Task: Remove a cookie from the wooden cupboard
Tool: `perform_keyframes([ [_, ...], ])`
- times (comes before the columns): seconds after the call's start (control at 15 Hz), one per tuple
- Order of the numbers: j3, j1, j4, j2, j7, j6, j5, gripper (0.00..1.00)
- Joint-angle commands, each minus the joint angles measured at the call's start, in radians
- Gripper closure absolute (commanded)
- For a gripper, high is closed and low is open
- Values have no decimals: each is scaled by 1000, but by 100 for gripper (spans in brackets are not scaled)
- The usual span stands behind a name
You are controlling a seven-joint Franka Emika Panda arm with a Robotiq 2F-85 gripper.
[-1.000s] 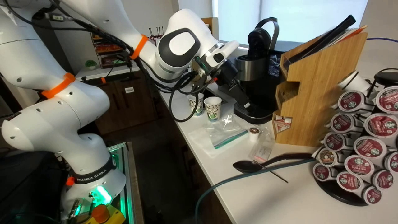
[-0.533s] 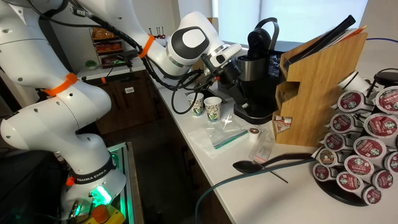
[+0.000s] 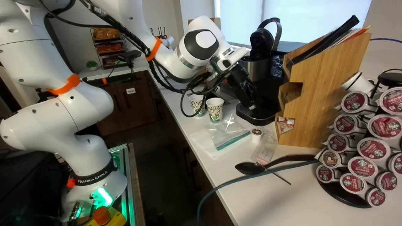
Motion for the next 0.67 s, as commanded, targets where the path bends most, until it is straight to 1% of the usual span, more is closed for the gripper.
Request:
perform_keyframes([
  [0.0,81,-67,95,127,156,-4,-179,0],
  [0.2,96,-68,150,211,224,-32,-325,0],
  [0.27,96,-64,167,235,261,-67,-389,0],
  [0.33,72,-52,119,155,195,-17,-288,0],
  [0.4,72,-52,127,173,203,-22,-302,0],
  [0.6,69,-51,127,173,200,-22,-301,0],
])
